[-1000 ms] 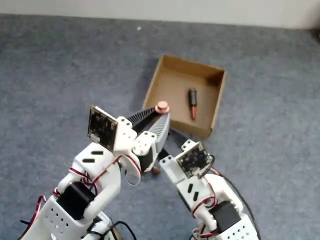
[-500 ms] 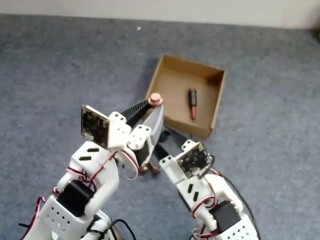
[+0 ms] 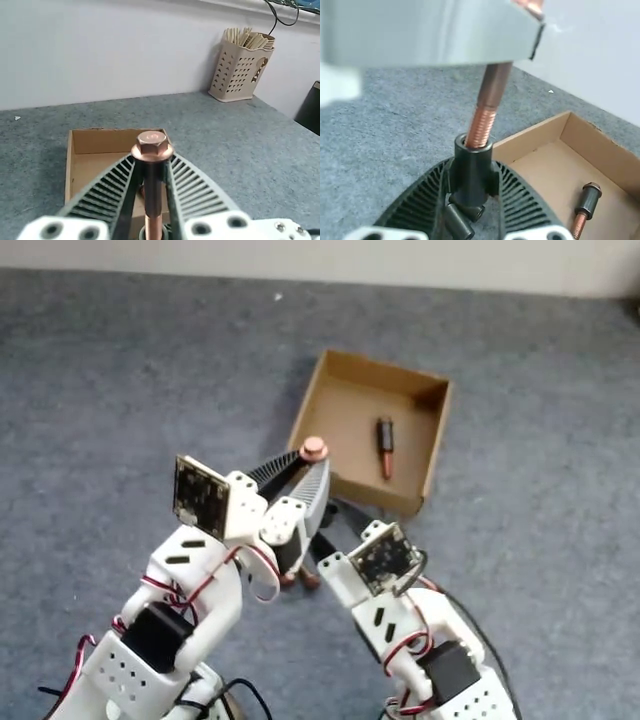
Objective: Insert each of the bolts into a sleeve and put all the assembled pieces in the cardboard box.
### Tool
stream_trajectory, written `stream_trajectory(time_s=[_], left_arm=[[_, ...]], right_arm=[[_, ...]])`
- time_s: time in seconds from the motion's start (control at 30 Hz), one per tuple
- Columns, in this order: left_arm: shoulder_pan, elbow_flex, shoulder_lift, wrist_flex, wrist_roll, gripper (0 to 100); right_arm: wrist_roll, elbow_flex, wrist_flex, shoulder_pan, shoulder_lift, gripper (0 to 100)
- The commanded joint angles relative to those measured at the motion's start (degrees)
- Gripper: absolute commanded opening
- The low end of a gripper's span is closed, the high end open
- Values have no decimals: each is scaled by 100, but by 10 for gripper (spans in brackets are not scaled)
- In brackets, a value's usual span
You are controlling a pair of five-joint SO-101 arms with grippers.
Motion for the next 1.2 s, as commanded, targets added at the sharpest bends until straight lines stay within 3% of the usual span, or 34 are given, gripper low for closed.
stream_trajectory(time_s=[0.0, 0.13, 0.43, 0.6, 0.77, 0.93, 1.17], left_arm=[[40, 40, 40, -9, -79, 5], [48, 127, 40, 35, -97, 5], [303, 435, 40, 18, -967, 7], [171, 462, 40, 97, -941, 115], [66, 488, 40, 281, -949, 133], [66, 321, 40, 633, -967, 168], [40, -435, 40, 1741, -1020, 179]], right_arm=[[0, -127, -171, 338, -127, 5], [0, -127, -171, 365, -127, 5], [0, -92, -171, 374, -127, 5], [0, -92, -171, 435, -127, 5], [0, -92, -171, 629, -127, 5], [0, -84, -171, 690, -127, 5], [-378, -75, -180, 1200, -127, 5]])
